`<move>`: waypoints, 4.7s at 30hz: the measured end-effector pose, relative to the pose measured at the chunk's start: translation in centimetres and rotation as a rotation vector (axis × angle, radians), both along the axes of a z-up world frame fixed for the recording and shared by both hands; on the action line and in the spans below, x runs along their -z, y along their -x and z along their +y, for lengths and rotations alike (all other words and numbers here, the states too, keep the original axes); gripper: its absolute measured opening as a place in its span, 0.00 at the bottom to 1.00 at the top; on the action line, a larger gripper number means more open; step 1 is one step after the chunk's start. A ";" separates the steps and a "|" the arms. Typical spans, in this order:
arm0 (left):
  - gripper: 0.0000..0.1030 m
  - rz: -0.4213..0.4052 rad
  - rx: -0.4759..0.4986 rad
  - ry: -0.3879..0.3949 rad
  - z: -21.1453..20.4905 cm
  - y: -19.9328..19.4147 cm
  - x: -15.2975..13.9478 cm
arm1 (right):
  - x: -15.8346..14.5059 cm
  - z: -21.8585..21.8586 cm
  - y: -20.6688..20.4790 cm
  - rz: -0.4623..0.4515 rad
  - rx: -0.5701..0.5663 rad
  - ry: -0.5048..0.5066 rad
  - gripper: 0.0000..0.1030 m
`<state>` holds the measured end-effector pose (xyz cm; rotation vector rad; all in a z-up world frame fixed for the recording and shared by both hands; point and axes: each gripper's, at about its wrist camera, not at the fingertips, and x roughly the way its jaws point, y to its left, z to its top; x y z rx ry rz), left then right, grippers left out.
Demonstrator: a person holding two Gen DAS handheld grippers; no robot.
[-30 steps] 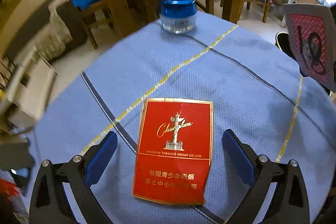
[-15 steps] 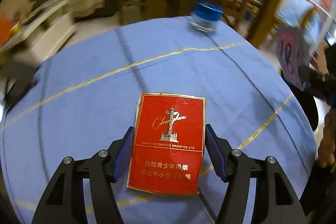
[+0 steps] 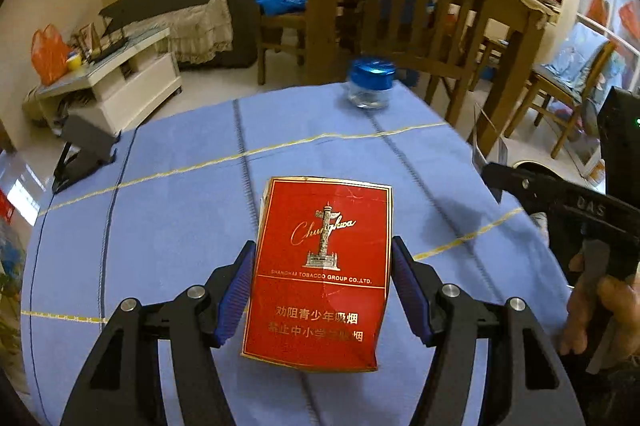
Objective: Collect trash
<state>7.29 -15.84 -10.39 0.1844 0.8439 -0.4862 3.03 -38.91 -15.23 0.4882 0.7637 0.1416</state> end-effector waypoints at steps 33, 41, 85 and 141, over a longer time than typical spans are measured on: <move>0.62 -0.116 0.210 -0.073 -14.9 5.3 -1.9 | 0.1 -12.9 13.2 0.056 0.750 0.154 0.93; 0.62 -0.112 0.330 -0.106 -21.9 6.1 -1.4 | 0.2 -17.4 20.1 -0.081 1.023 -0.032 0.95; 0.94 -0.369 -0.474 -0.112 13.7 8.4 -15.6 | -18.9 14.8 7.6 -0.264 0.268 0.364 0.95; 0.94 -0.289 -0.391 -0.001 16.3 8.1 -13.4 | -16.3 20.5 7.5 -0.175 0.130 0.443 0.95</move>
